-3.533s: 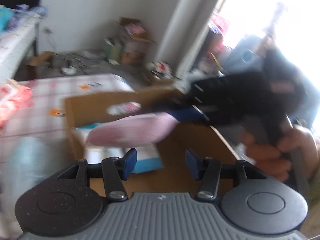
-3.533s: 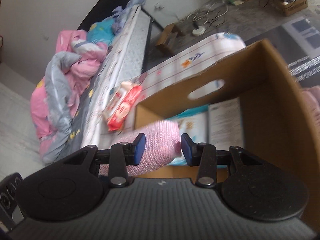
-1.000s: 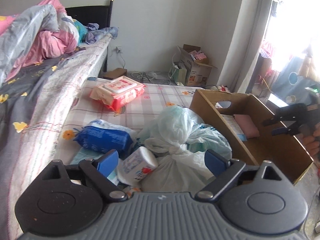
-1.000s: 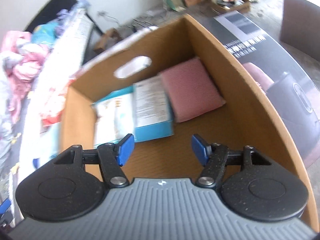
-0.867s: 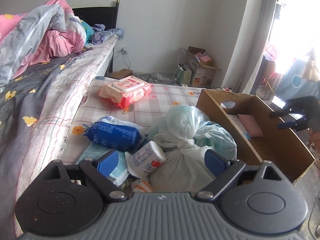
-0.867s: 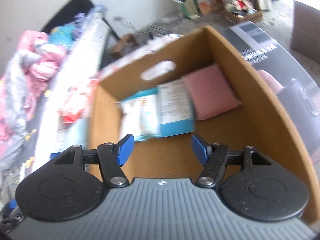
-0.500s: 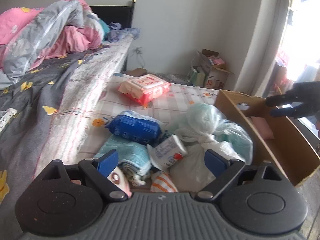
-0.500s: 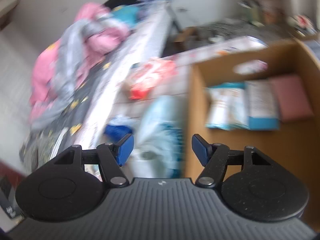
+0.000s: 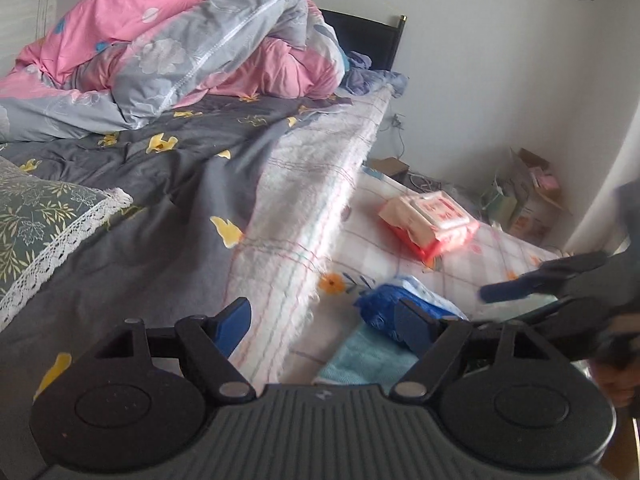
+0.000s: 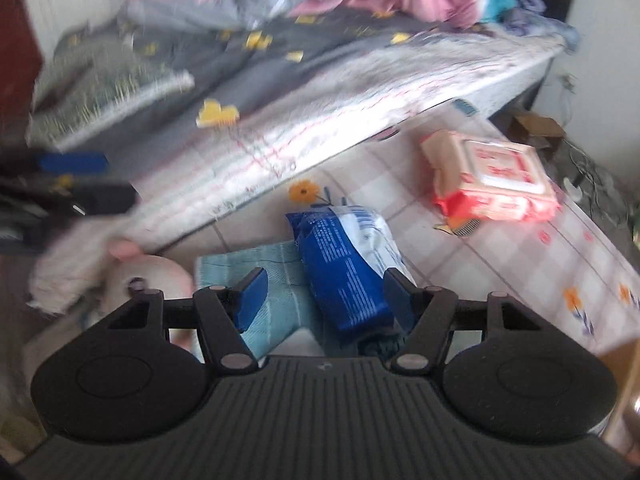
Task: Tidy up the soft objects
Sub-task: 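Move the right tool to the pile and grasp the blue wet wipes pack, then lift the wet wipes pack with the right tool and carry it toward the box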
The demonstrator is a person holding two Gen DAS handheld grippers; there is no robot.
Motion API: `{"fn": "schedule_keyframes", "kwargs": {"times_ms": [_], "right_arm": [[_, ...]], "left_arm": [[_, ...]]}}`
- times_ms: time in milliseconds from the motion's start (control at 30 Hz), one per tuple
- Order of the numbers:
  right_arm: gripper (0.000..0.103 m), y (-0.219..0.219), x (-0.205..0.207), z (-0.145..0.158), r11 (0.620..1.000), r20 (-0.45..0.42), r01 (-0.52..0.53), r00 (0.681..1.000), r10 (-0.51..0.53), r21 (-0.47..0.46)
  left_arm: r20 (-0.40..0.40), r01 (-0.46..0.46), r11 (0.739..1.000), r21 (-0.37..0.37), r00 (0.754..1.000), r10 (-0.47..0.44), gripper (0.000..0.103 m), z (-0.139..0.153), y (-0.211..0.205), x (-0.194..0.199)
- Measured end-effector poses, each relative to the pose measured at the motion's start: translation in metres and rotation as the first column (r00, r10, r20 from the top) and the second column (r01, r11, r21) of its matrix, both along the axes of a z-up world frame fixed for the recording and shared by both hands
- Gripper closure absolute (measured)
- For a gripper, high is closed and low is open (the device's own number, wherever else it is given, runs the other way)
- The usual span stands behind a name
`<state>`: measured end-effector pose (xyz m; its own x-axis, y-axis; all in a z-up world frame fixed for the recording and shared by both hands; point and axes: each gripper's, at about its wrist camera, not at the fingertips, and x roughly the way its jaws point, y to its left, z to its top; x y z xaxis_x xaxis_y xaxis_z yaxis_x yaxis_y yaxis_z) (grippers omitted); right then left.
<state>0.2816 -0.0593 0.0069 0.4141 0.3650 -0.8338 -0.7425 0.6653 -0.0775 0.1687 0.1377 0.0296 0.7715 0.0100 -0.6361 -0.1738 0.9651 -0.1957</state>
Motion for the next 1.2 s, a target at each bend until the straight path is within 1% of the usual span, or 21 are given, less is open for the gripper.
{"fn": "schedule_keyframes", "kwargs": {"times_ms": [67,133,167,200,267,333,367,433,467,533,567,600,667,733,800,833,867,900,967,1067,1200], "right_arm": [[0.042,0.019,0.016,-0.024,0.998,-0.011,-0.017,1.000,0.016,-0.059],[0.044,0.029,0.027,-0.043,0.992,-0.014,-0.040,0.999,0.038,-0.117],[0.044,0.033,0.029,-0.054,0.987,-0.010,-0.052,0.999,0.051,-0.150],[0.044,0.038,0.030,-0.060,0.981,0.013,-0.060,0.998,0.064,-0.185],[0.046,0.044,0.030,-0.067,0.975,0.040,-0.073,0.996,0.083,-0.210],[0.055,0.043,0.035,-0.064,0.978,0.038,-0.060,0.997,0.069,-0.199],[0.056,0.041,0.041,-0.063,0.984,0.018,-0.044,0.999,0.047,-0.170],[0.059,0.026,0.059,-0.056,0.996,-0.058,0.003,0.998,-0.008,-0.084],[0.059,0.014,0.071,-0.052,0.999,-0.113,0.036,0.993,-0.038,-0.017],[0.060,-0.013,0.097,-0.046,0.986,-0.242,0.120,0.966,-0.090,0.112],[0.060,-0.028,0.110,-0.045,0.971,-0.306,0.170,0.945,-0.112,0.168],[0.060,-0.045,0.124,-0.046,0.950,-0.375,0.225,0.918,-0.132,0.217],[0.060,-0.073,0.144,-0.049,0.913,-0.462,0.315,0.871,-0.169,0.260],[0.059,-0.099,0.157,-0.053,0.879,-0.504,0.392,0.836,-0.218,0.270],[0.059,-0.121,0.165,-0.056,0.843,-0.536,0.461,0.802,-0.262,0.278],[0.060,-0.130,0.167,-0.055,0.829,-0.535,0.482,0.797,-0.281,0.283],[0.060,-0.137,0.169,-0.052,0.820,-0.525,0.493,0.799,-0.294,0.290],[0.059,-0.144,0.169,-0.050,0.813,-0.514,0.504,0.799,-0.311,0.292],[0.058,-0.156,0.171,-0.044,0.804,-0.484,0.523,0.802,-0.352,0.283],[0.058,-0.167,0.173,-0.039,0.798,-0.445,0.549,0.796,-0.410,0.247],[0.058,-0.179,0.174,-0.035,0.787,-0.383,0.592,0.777,-0.499,0.175]], "left_arm": [[-0.005,-0.007,1.000,-0.007,1.000,0.007,0.023,0.000,0.006,0.009],[-0.014,-0.009,1.000,-0.011,1.000,0.009,0.023,-0.002,0.012,0.018],[-0.017,-0.008,1.000,-0.010,1.000,0.008,0.023,-0.003,0.014,0.021],[-0.021,-0.007,1.000,-0.008,1.000,0.007,0.023,-0.004,0.016,0.024],[-0.030,-0.004,1.000,-0.006,1.000,0.004,0.023,-0.007,0.019,0.030],[-0.037,-0.004,1.000,-0.008,0.999,0.004,0.023,-0.010,0.021,0.035],[-0.040,-0.003,1.000,-0.010,0.999,0.003,0.023,-0.010,0.021,0.037],[-0.045,0.004,1.000,-0.017,0.999,-0.004,0.023,-0.012,0.021,0.042],[-0.046,0.009,1.000,-0.021,0.999,-0.010,0.023,-0.012,0.021,0.044],[-0.049,0.028,0.999,-0.029,0.998,-0.029,0.023,-0.011,0.019,0.049],[-0.051,0.039,0.999,-0.031,0.998,-0.041,0.023,-0.011,0.017,0.051],[-0.053,0.052,0.998,-0.033,0.997,-0.054,0.023,-0.010,0.014,0.054],[-0.061,0.088,0.996,-0.035,0.994,-0.090,0.023,-0.010,0.006,0.060],[-0.077,0.129,0.991,-0.032,0.988,-0.131,0.023,-0.011,-0.005,0.068],[-0.107,0.183,0.983,-0.033,0.977,-0.185,0.022,-0.013,-0.017,0.078],[-0.131,0.211,0.976,-0.047,0.968,-0.216,0.022,-0.015,-0.023,0.085],[-0.158,0.237,0.969,-0.069,0.957,-0.245,0.022,-0.017,-0.029,0.092],[-0.184,0.259,0.961,-0.093,0.944,-0.272,0.022,-0.020,-0.034,0.099],[-0.212,0.299,0.946,-0.123,0.924,-0.319,0.022,-0.023,-0.043,0.111],[-0.240,0.351,0.929,-0.114,0.898,-0.369,0.022,-0.026,-0.061,0.126],[-0.285,0.400,0.908,-0.125,0.862,-0.419,0.023,-0.034,-0.082,0.149]]}}
